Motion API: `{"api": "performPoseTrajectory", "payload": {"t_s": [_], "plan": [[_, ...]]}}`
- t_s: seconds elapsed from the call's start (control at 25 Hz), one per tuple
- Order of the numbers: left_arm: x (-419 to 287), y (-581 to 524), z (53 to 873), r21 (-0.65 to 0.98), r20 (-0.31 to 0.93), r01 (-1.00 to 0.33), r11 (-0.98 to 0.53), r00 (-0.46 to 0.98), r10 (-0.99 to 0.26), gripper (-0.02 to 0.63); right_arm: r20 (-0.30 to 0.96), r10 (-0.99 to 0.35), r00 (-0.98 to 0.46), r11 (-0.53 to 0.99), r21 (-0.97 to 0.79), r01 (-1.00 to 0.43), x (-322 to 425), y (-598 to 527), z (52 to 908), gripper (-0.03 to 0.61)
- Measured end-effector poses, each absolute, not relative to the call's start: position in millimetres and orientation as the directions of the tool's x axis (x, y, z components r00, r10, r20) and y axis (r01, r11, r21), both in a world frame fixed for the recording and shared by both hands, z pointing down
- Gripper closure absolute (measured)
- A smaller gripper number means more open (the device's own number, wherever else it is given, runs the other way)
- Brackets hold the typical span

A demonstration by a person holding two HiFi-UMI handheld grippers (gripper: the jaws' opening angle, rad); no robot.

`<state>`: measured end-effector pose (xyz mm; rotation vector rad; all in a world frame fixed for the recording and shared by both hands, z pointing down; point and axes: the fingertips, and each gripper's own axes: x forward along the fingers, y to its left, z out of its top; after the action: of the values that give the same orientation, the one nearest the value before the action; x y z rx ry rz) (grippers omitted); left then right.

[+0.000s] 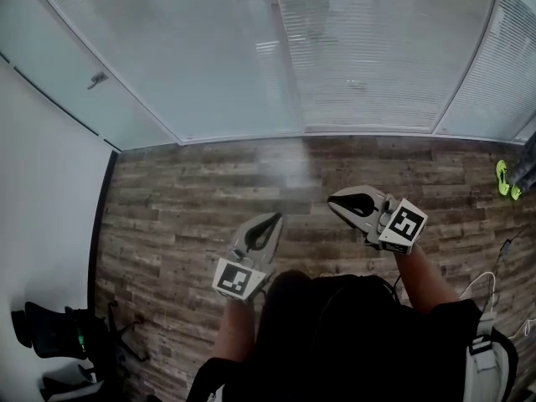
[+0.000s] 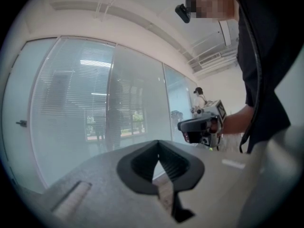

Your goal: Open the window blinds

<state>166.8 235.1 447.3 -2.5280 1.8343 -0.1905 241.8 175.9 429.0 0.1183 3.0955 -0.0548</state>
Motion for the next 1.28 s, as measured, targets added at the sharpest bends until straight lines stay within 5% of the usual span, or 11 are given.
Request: {"api": "performPoseTrajectory", "payload": {"t_s": [0.68, 1.28], "plan": [[149.3, 188.8, 448.5, -0.08, 0.09, -0.925, -0.372, 0.365, -0.927, 0.609, -0.047, -0.003, -0.999, 0.998, -0.062, 0.0, 228.1, 133.4, 440.0, 0.574], [63.5, 113.9, 438.6, -0.089, 0.087, -0.893, -0.441, 0.434, -0.897, 0.609, -0.061, -0.071, -0.996, 0.996, -0.054, -0.068, 135.6, 59.3, 427.1, 0.574]]}}
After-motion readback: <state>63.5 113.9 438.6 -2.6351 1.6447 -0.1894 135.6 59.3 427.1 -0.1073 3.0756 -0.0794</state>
